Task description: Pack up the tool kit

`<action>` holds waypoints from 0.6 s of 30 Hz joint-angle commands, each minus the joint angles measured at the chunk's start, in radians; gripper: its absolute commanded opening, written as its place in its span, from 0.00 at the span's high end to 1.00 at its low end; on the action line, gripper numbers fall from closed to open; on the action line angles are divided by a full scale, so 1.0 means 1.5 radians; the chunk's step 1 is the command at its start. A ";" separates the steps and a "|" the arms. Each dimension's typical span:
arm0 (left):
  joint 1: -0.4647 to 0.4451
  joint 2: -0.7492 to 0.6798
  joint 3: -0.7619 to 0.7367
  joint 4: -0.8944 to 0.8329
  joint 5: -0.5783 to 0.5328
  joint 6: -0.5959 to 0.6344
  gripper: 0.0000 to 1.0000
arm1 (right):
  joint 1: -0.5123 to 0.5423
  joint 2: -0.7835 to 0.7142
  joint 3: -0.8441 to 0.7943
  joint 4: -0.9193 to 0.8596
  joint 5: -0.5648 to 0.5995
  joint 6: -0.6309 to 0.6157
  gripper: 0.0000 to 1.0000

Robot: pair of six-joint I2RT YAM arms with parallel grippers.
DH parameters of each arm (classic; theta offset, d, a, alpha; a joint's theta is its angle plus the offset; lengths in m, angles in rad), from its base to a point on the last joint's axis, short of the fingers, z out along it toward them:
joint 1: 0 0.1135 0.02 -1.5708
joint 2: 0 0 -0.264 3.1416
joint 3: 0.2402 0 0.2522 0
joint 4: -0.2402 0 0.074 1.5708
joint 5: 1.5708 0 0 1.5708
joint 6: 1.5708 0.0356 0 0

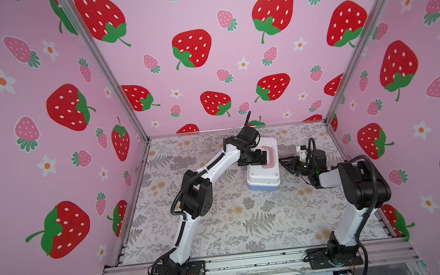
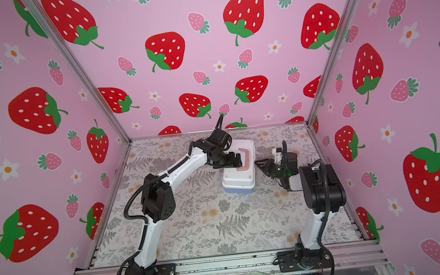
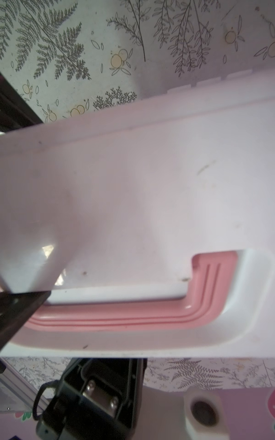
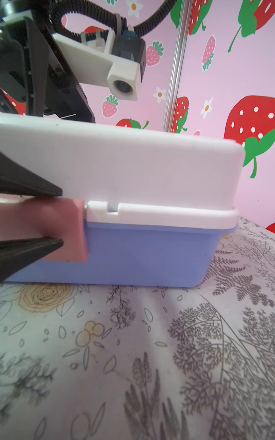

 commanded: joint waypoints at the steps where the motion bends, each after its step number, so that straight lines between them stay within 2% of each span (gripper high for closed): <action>1: -0.012 0.065 -0.042 -0.070 0.056 -0.014 0.04 | 0.005 0.010 -0.006 0.029 -0.021 0.009 0.71; 3: -0.011 0.067 -0.043 -0.070 0.058 -0.014 0.04 | 0.005 0.016 -0.009 0.043 -0.025 0.014 0.67; 6: -0.012 0.066 -0.047 -0.069 0.059 -0.014 0.04 | 0.005 0.036 -0.025 0.103 -0.034 0.048 0.50; 7: -0.012 0.066 -0.047 -0.068 0.059 -0.015 0.04 | 0.005 0.045 -0.027 0.121 -0.037 0.062 0.49; 8: -0.012 0.067 -0.048 -0.068 0.059 -0.014 0.04 | 0.005 0.055 -0.029 0.144 -0.041 0.076 0.40; 9: -0.011 0.067 -0.049 -0.068 0.059 -0.014 0.04 | 0.005 0.068 -0.030 0.169 -0.046 0.094 0.36; 14: -0.011 0.066 -0.051 -0.066 0.060 -0.014 0.04 | 0.005 0.125 -0.033 0.333 -0.068 0.205 0.21; 18: -0.012 0.068 -0.050 -0.065 0.062 -0.015 0.04 | 0.007 0.175 -0.032 0.488 -0.074 0.312 0.20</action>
